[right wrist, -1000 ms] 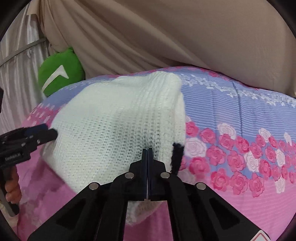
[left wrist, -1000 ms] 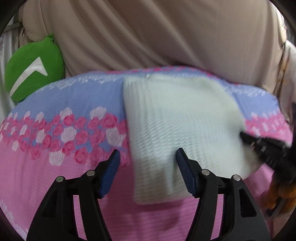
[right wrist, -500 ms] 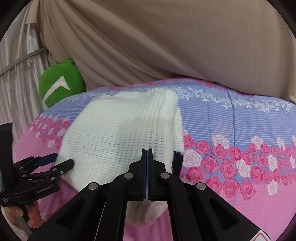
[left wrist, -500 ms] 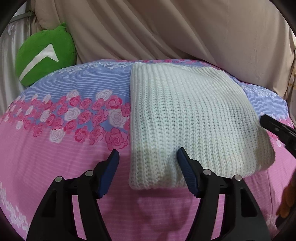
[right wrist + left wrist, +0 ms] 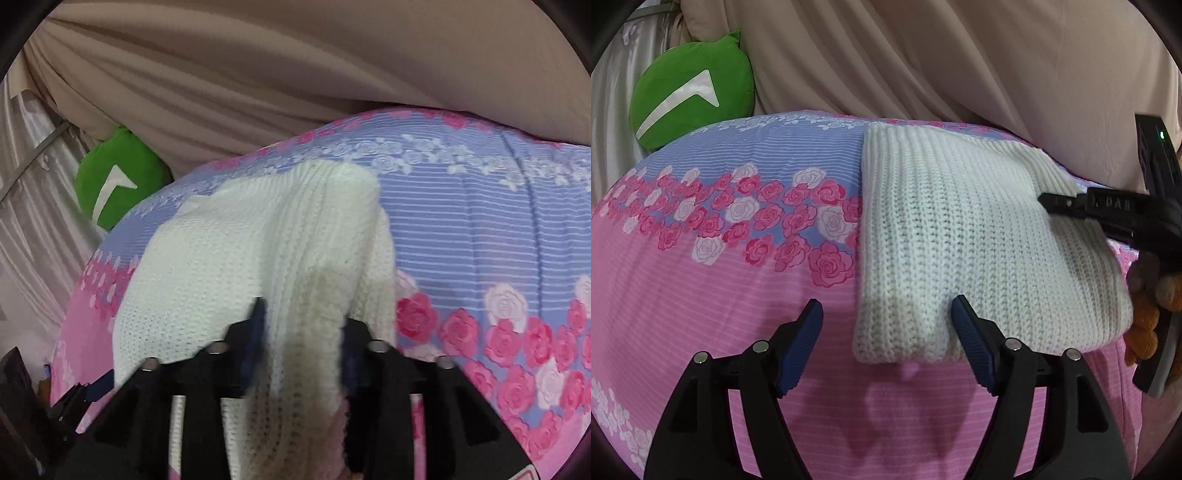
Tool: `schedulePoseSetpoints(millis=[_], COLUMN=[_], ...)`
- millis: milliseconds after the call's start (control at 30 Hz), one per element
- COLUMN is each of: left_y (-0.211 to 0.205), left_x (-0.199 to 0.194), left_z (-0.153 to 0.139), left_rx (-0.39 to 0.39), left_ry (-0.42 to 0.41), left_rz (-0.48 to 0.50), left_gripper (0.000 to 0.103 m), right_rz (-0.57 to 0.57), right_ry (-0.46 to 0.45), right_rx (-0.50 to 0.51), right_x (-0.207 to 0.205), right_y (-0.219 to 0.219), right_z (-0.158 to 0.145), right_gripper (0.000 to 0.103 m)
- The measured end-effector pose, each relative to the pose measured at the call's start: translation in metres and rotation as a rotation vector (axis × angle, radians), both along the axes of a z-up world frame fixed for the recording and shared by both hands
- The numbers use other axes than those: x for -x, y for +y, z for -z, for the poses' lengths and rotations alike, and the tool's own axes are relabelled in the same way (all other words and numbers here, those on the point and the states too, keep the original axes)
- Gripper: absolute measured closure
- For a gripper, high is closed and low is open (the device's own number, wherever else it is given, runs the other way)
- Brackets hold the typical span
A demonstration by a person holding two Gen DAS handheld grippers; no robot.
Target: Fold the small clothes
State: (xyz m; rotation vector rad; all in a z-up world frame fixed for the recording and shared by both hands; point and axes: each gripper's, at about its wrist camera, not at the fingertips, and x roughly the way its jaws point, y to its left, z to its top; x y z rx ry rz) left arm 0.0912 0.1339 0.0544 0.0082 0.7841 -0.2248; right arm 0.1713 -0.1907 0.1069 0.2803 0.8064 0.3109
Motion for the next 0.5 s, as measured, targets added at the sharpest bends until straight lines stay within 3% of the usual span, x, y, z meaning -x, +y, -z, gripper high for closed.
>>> schedulePoseSetpoints(millis=[133, 200, 267, 300, 367, 500], left_y=[0.004, 0.003, 0.001, 0.0, -0.001, -0.001], left_x=[0.0, -0.002, -0.004, -0.004, -0.003, 0.003], left_z=[-0.001, 0.001, 0.005, 0.007, 0.008, 0.004], left_rx=[0.018, 0.021, 0.016, 0.021, 0.008, -0.005], left_ry=[-0.006, -0.001, 0.014, 0.021, 0.021, 0.004], left_rz=[0.0, 0.0, 0.01, 0.016, 0.013, 0.003], left_gripper=[0.032, 0.032, 0.03, 0.029, 0.029, 0.03], right_rz=[-0.079, -0.05, 0.01, 0.025, 0.05, 0.098], right_ry=[-0.247, -0.199, -0.039, 0.008, -0.021, -0.159], right_rx=[-0.026, -0.004, 0.072, 0.034, -0.058, 0.019], right_x=[0.031, 0.014, -0.017, -0.023, -0.006, 0.062], right_y=[0.01, 0.002, -0.006, -0.014, -0.026, -0.021], right_z=[-0.054, -0.037, 0.008, 0.028, 0.019, -0.021], right_gripper=[0.087, 0.087, 0.086, 0.085, 0.083, 0.081])
